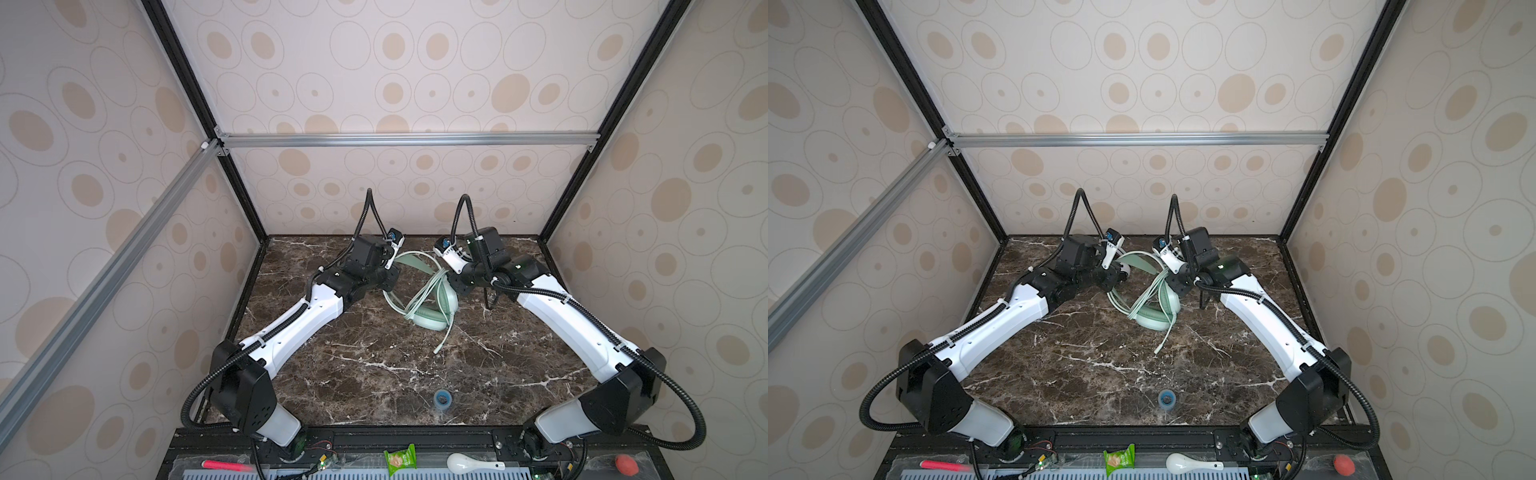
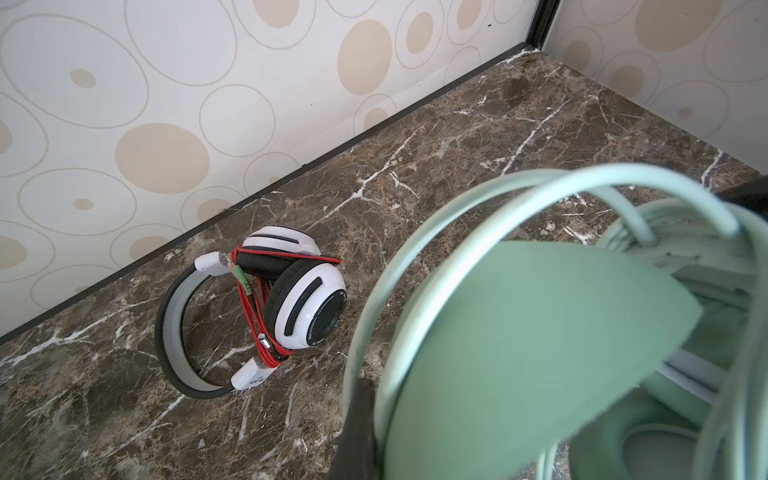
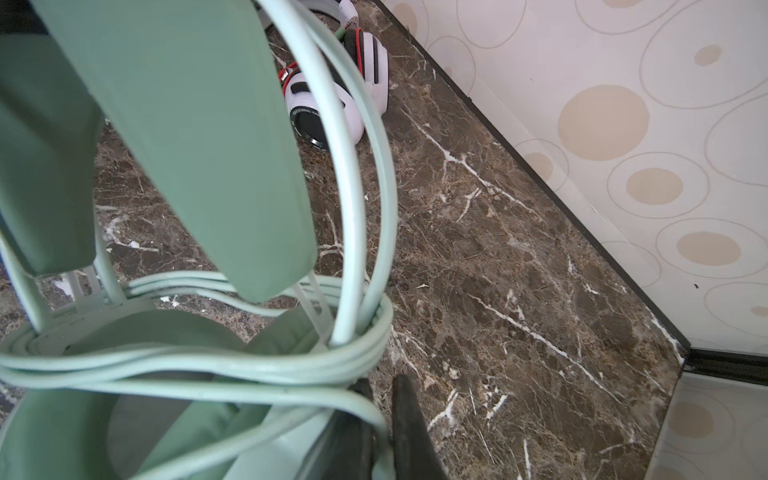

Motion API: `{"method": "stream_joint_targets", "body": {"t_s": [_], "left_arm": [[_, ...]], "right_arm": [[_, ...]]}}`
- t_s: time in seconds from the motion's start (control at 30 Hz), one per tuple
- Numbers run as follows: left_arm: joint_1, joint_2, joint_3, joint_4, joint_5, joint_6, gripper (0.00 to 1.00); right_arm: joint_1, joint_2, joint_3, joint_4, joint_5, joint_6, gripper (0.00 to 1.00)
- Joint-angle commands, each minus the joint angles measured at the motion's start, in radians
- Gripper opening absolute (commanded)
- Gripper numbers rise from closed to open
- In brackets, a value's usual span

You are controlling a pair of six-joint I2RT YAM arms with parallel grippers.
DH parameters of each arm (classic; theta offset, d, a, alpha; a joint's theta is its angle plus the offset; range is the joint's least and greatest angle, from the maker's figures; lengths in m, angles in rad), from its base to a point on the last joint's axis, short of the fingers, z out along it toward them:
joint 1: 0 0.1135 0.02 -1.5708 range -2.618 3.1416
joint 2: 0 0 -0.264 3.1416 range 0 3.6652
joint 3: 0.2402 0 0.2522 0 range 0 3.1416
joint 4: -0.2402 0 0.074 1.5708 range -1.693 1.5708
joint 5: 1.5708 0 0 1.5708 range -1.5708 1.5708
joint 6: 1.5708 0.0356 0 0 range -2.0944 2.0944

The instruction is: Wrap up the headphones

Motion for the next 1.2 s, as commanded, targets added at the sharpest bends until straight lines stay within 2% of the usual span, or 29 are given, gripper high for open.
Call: {"method": "stream_joint_targets", "body": {"t_s": [0.0,0.3,0.63,1.0,1.17], "left_arm": [[-0.012,-0.053,0.031,-0.006,0.074,-0.013,0.00],[-0.011,-0.067,0.029,-0.013,0.084,-0.032,0.00],[-0.011,-0.048,0.033,-0.019,0.041,-0.073,0.00],[-0.011,-0.007,0.055,-0.026,0.045,-0.111,0.00],[-0.011,0.039,0.098,-0.051,0.023,-0.176,0.00]], "right_arm": [[-0.026,-0.074,-0.045,0.087,0.008,0.018,0.15],[-0.038,-0.127,-0.136,0.130,-0.006,0.028,0.28],[-0.057,-0.160,-0.213,0.170,-0.028,0.069,0.41],[-0.151,-0.204,-0.297,0.187,-0.053,0.186,0.57],[-0.185,-0.228,-0.294,0.172,0.007,0.221,0.77]]}}
